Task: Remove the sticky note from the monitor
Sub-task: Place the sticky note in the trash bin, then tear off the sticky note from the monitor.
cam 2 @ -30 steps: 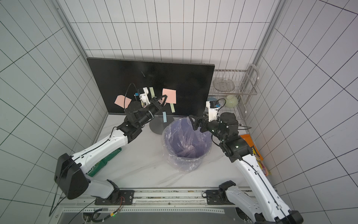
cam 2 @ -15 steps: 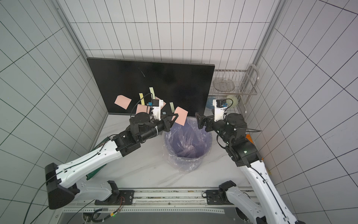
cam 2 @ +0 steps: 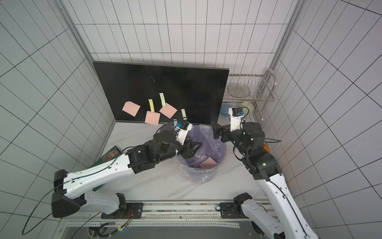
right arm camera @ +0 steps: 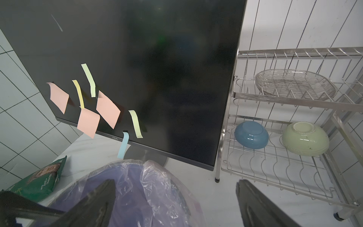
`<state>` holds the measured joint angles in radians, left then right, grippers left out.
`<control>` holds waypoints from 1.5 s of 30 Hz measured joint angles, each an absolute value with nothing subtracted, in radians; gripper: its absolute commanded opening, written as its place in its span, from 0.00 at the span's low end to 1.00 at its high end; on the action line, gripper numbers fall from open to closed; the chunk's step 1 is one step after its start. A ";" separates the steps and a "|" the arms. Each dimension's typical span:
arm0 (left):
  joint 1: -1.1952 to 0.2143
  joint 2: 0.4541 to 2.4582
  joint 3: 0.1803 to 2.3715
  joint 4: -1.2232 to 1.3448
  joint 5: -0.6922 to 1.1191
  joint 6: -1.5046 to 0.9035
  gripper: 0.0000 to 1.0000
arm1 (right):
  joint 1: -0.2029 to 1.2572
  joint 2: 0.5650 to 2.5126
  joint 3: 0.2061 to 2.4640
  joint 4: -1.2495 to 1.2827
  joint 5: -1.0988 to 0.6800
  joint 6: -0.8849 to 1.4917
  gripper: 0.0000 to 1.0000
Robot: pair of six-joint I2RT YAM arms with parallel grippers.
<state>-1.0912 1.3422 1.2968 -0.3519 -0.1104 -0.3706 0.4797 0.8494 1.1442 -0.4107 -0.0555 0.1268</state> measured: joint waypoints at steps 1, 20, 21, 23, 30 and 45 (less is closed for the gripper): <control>-1.091 1.342 1.311 -0.361 -0.115 -0.363 0.75 | 0.480 0.849 1.144 -0.411 -0.054 0.127 0.99; -0.290 1.124 1.210 -0.233 0.235 -0.648 0.84 | 0.480 0.913 1.042 -0.281 -0.183 0.245 0.99; -0.275 1.150 1.209 -0.214 0.262 -0.669 0.84 | 0.480 0.916 1.037 -0.272 -0.192 0.252 0.99; -0.266 1.221 1.209 -0.168 0.324 -0.712 0.83 | 0.480 0.923 1.034 -0.253 -0.207 0.265 0.99; -0.299 1.343 1.209 -0.076 0.403 -0.788 0.81 | 0.480 0.924 1.021 -0.211 -0.224 0.279 0.99; -0.353 1.411 1.209 0.110 0.332 -0.809 0.79 | 0.480 0.909 1.008 -0.205 -0.224 0.282 0.99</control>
<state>-0.3527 1.4109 1.2095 0.1097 0.3317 -0.8093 0.4801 0.9092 1.0077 -0.2050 -0.2245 0.2817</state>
